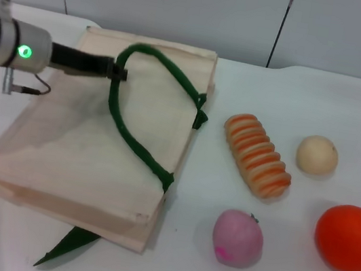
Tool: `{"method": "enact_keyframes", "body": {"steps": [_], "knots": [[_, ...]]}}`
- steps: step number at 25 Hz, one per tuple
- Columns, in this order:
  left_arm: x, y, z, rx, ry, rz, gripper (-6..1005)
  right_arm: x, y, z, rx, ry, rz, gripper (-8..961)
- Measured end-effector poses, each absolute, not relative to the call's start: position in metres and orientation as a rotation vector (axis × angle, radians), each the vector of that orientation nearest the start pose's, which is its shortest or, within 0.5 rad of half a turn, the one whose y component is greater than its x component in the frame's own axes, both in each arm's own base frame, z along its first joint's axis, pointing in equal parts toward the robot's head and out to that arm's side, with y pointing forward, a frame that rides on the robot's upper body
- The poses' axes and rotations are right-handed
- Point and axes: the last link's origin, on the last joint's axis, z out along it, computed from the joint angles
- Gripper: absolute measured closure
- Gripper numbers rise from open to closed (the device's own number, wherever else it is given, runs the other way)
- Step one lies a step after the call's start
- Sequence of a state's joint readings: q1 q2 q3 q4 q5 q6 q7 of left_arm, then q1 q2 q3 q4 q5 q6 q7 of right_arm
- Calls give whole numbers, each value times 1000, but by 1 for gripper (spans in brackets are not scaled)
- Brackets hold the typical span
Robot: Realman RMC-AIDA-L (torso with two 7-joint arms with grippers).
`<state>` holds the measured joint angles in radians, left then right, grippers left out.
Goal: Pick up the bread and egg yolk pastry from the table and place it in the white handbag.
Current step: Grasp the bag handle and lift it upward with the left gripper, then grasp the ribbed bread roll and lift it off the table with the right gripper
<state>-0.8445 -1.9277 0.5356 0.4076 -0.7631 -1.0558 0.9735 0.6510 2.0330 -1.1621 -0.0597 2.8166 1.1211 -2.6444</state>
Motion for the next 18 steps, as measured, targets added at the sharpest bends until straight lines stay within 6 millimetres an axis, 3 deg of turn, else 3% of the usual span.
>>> {"method": "enact_keyframes", "body": {"steps": [6, 18], "knots": [[-263, 421, 55, -2277, -1386, -662, 871, 282, 397, 19, -1716, 521, 913, 59], [-260, 404, 73, -2344, -1236, -875, 871, 231, 392, -16, -2305, 300, 873, 60]]}}
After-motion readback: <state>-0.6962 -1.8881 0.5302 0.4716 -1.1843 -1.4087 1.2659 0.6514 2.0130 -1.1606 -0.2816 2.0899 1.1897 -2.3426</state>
